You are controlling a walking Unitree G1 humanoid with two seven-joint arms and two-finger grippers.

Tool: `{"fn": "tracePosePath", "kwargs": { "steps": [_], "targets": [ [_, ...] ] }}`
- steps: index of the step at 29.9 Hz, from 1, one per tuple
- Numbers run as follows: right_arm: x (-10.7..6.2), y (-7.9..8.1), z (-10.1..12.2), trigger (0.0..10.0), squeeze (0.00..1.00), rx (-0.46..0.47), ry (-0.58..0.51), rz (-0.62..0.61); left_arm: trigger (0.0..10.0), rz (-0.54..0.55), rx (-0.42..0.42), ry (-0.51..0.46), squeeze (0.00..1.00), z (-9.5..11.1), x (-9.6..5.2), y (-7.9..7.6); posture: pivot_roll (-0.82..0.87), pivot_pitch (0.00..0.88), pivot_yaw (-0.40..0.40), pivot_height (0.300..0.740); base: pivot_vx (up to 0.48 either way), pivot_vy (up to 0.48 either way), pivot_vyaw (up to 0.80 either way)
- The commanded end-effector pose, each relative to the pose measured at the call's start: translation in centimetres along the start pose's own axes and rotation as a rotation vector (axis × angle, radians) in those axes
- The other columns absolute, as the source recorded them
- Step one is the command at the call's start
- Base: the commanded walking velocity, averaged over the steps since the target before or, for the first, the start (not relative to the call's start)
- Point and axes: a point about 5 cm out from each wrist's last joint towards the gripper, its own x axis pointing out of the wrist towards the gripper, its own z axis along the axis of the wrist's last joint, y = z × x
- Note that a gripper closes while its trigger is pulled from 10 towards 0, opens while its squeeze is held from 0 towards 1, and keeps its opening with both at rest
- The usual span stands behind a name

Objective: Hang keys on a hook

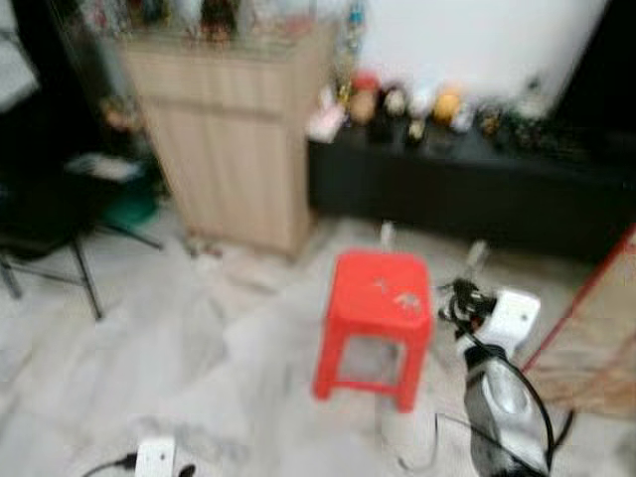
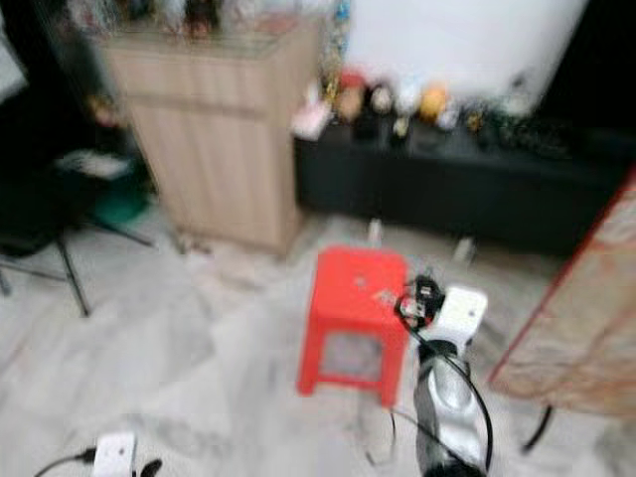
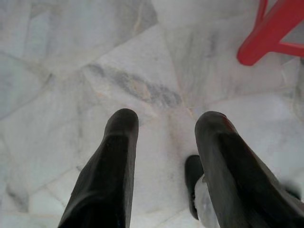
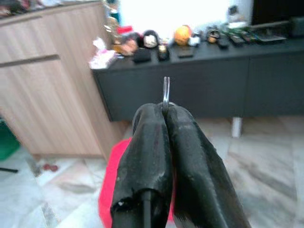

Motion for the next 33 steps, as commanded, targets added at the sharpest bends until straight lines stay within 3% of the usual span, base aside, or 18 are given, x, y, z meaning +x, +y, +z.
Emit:
{"fn": "tracePosePath", "kwargs": {
  "steps": [1, 10, 33],
  "targets": [
    [0.5, 0.3, 0.5, 10.0, 0.0, -0.01, -0.013, 0.018, 10.0, 0.009, 0.008, 0.046, 0.0, -1.0, -0.3, 0.1, 0.0, 0.0, -0.035, 0.74, 0.0, -0.428, 0.0],
    [1.1, 0.0, 0.9, 10.0, 0.0, -0.033, -0.02, 0.018, 10.0, 0.016, -0.012, 0.097, 0.0, -2.3, -0.8, 0.0, 0.0, 0.0, -0.055, 0.74, 0.0, -0.453, 0.0],
    [1.6, -0.5, 1.3, 10.0, 0.0, -0.049, -0.029, 0.0, 10.0, 0.023, -0.037, 0.172, 0.0, -3.4, -1.1, -0.2, -0.01, 0.0, -0.064, 0.74, 0.0, -0.469, 0.0]
  ]
}}
